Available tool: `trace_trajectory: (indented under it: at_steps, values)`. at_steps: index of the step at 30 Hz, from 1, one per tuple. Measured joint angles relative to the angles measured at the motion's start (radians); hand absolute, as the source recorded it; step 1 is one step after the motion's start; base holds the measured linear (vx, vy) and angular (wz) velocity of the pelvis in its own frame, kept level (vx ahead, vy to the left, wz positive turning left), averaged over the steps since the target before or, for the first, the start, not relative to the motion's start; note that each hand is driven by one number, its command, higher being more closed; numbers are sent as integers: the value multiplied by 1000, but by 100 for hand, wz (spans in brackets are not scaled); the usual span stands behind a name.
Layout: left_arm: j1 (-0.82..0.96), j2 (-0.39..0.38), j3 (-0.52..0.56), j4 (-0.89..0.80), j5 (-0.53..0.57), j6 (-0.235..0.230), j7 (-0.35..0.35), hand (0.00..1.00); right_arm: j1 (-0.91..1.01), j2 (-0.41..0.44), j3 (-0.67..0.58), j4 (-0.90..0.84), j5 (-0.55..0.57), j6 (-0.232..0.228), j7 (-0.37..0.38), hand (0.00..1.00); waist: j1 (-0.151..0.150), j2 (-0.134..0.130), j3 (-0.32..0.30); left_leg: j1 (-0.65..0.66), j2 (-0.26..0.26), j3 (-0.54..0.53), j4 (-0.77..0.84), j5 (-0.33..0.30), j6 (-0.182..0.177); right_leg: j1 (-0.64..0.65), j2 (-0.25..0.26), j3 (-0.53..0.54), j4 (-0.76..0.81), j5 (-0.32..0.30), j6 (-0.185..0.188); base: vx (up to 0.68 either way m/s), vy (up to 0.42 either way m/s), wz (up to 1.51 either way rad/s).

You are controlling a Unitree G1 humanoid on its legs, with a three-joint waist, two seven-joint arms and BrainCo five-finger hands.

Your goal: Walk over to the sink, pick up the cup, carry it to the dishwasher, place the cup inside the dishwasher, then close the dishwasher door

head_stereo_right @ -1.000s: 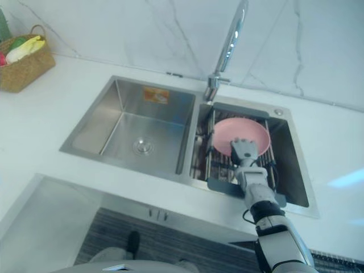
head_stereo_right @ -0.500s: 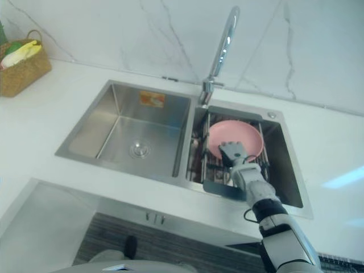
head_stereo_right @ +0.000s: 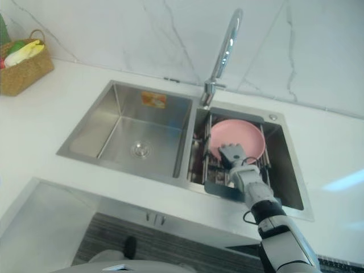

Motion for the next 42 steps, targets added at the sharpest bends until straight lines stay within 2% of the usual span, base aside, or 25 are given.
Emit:
trace_trajectory:
  at_steps: [7,17,18,21,29,33,38,42]
  values:
    - [0,0,0,0,-1,-1,0,0,3,18,-10,1,-1,25,-6,100,0,1,-1,0,0,-1,0,0,0,0,0,-1,0,0,0,0,0,0]
    - [0,0,1,1,0,-1,-1,0,5,29,-22,7,-1,28,-26,100,-2,1,-2,0,-1,-1,0,0,1,0,0,-1,0,0,0,0,0,0]
    - [0,0,1,1,0,-1,-1,0,5,29,-22,7,-1,28,-26,0,-2,2,-2,0,-1,-1,0,0,1,0,0,-1,0,0,0,0,0,0]
    - [0,0,1,2,0,-3,-1,0,6,30,-22,12,-1,30,-28,0,-2,2,-2,0,-1,-1,0,1,1,1,0,-1,0,0,0,0,0,0]
    - [0,0,2,2,0,-11,-1,0,4,41,-31,25,11,82,-93,0,-1,2,-2,0,-1,-1,0,0,1,1,0,-1,-1,0,0,0,0,0]
    - [-3,-1,2,2,0,-15,-1,0,3,67,-72,45,124,113,-174,0,-4,4,-3,0,-1,1,0,1,1,0,0,1,-3,0,0,0,0,0]
    - [-9,-2,2,-2,0,-22,-2,0,7,74,-111,45,266,114,-264,0,-15,12,-8,1,0,4,0,2,4,0,0,4,-3,4,6,0,0,0]
    - [-8,-2,2,-3,-1,-20,-2,0,15,81,-148,43,286,104,-306,0,-30,15,-9,2,1,7,0,2,3,-1,1,7,-3,4,6,0,0,-2]
